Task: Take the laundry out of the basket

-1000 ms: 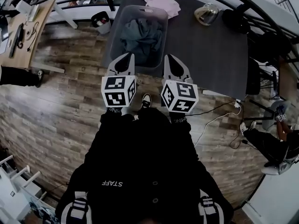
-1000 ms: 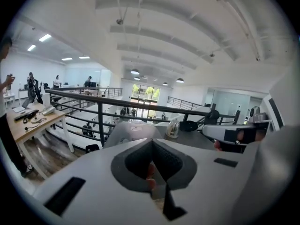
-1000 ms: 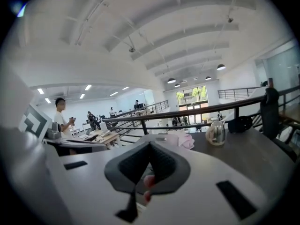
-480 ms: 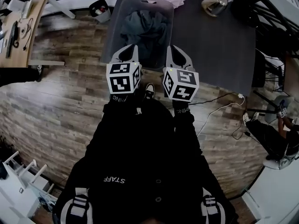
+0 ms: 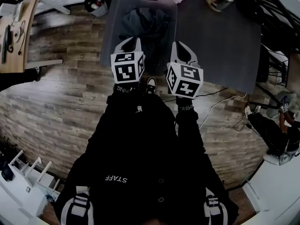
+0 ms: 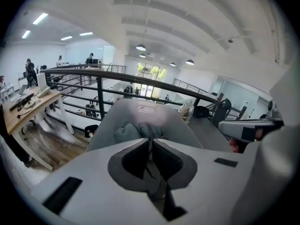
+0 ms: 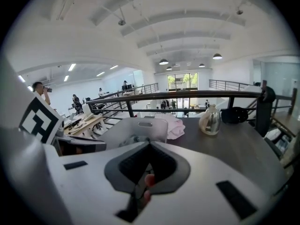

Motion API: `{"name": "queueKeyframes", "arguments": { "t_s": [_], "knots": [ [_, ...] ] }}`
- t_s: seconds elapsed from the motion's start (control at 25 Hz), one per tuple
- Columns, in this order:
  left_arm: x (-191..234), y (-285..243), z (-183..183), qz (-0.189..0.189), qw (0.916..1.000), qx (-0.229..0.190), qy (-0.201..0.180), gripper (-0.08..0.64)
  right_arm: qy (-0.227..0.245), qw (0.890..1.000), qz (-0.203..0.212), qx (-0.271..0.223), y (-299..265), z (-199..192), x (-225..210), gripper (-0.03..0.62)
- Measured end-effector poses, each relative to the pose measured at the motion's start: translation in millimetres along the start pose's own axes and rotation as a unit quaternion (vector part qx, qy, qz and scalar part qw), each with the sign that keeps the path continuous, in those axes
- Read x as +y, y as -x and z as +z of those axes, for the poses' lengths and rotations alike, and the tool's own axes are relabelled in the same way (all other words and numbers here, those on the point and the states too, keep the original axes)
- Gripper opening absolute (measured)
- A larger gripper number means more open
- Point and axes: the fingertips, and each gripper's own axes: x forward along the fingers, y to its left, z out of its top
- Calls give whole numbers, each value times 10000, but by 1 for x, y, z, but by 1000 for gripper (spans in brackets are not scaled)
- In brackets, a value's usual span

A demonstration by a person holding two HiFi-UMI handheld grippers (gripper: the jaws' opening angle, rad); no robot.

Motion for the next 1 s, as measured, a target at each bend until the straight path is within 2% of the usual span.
{"name": "queueKeyframes", "arguments": {
  "t_s": [0.28,0.36,0.44,0.48,0.84,1.0],
  "knots": [
    [10,-52,2,98,9995,286,45,26,-140,9997,-136,148,-40,6,-33,14],
    [14,-68,-3,75,9988,476,25,89,-218,9995,-156,164,-49,8,-41,14],
    [17,-85,-10,31,9976,690,4,222,-365,9991,-136,173,-56,9,-48,14],
    [18,-91,-12,21,9972,745,33,254,-448,9988,-123,171,-58,10,-52,14],
    [25,-122,-33,124,9943,1047,127,340,-586,9974,-263,326,-79,-5,-75,14],
    [32,-142,-39,188,9928,1174,160,436,-616,9969,-270,398,-89,-11,-81,14]
  ]
}}
